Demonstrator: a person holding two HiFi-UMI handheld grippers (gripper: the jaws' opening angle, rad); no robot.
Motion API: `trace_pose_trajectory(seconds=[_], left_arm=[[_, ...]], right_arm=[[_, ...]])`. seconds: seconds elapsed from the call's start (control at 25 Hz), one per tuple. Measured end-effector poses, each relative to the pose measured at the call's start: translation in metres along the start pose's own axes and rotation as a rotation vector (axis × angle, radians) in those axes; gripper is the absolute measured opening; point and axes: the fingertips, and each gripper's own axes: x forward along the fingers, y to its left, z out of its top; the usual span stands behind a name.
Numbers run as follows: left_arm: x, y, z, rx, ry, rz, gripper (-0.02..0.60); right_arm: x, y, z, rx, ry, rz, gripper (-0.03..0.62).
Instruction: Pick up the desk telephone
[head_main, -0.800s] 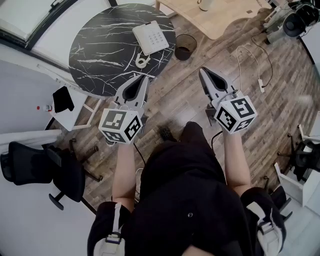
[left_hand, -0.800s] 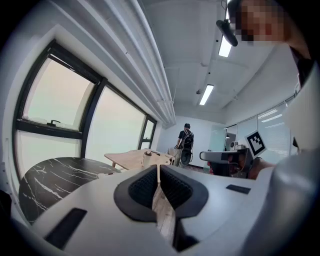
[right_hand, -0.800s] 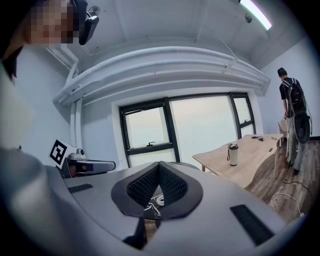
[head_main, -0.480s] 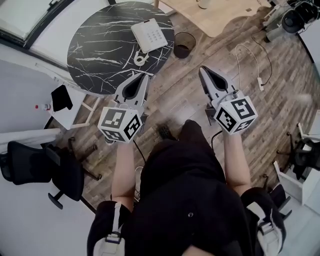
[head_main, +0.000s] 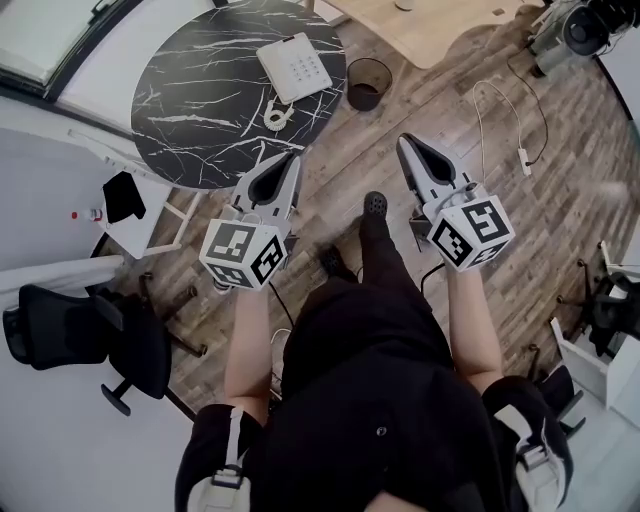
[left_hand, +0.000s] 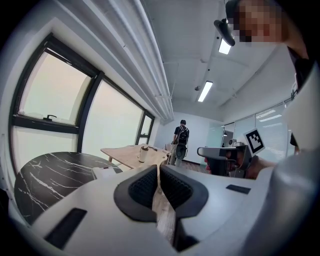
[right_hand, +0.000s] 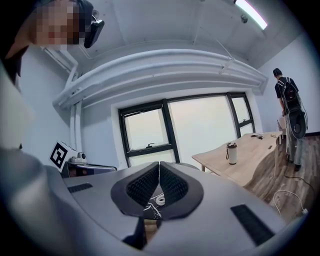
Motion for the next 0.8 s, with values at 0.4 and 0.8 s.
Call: trace_pose_trajectory(seconds=[0.4, 0.8], left_arm=[[0.045, 0.03, 0.009, -0.02, 0.016, 0.076, 0.029], [0.116, 0.063, 0.036, -0.036, 0.003, 0.172, 0.029]], right_arm=[[0.061, -0.044, 0.004, 0.017, 0.05, 0.077, 0.032], [0.134, -0.107, 0.025, 0.009, 0.087, 0.178, 0.032]])
